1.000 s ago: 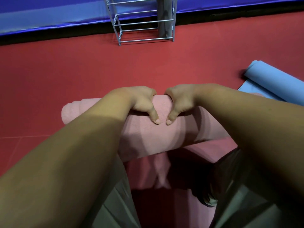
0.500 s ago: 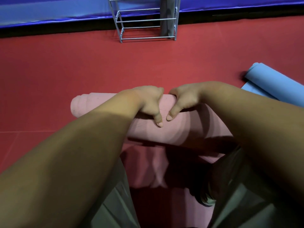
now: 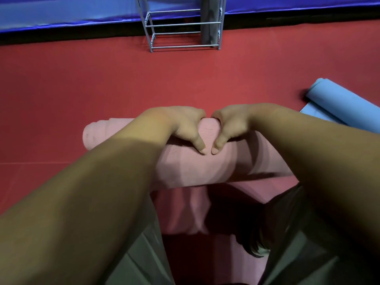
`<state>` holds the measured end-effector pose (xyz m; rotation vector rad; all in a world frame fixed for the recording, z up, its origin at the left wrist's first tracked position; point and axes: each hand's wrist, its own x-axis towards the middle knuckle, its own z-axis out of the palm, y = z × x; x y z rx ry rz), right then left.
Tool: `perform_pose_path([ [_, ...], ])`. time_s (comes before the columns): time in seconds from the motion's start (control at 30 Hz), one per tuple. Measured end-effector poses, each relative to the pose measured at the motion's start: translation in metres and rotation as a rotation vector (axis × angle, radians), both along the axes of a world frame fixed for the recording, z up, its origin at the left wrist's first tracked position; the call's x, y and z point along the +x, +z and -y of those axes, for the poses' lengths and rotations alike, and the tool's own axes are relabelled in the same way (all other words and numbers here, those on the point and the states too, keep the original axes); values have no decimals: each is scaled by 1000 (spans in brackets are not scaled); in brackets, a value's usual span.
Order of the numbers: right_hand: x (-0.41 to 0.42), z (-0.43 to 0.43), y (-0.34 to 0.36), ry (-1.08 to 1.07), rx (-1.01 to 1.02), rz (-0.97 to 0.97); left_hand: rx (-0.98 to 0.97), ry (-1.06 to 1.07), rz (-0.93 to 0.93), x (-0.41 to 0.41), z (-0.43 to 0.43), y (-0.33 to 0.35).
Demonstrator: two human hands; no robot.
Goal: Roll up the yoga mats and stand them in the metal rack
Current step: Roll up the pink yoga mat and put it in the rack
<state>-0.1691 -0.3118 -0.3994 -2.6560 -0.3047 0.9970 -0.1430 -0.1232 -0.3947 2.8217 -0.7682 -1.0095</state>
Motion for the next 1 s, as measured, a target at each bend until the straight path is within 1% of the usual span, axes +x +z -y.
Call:
perform_pose_path([
  [0.1,1,7,2,-18,41,-20,82,-88,99,-12,6,-1],
  [0.2,2,6,0,-30,50,-35,63,-94,148,-12,7,1],
  [0.33,4,1,2,-3,64,-54,31,-20,55,-4,-2,7],
  [0.43,4,-2,2,20,1,-57,18,48,-3,1,-8,9],
  [0.5,2,-6,2,45,-59,-20,6,99,-47,5,-11,9],
  [0.63,1,-11,4,44,-38,43,24,128,-74,8,-11,8],
  [0.77,0,-6,9,19,-21,75,36,88,-20,6,-5,8],
  [0.9,3,6,6,-55,27,11,100,-67,57,-4,2,4],
  [1.0,3,8,6,-81,46,-6,105,-105,138,-9,5,5],
])
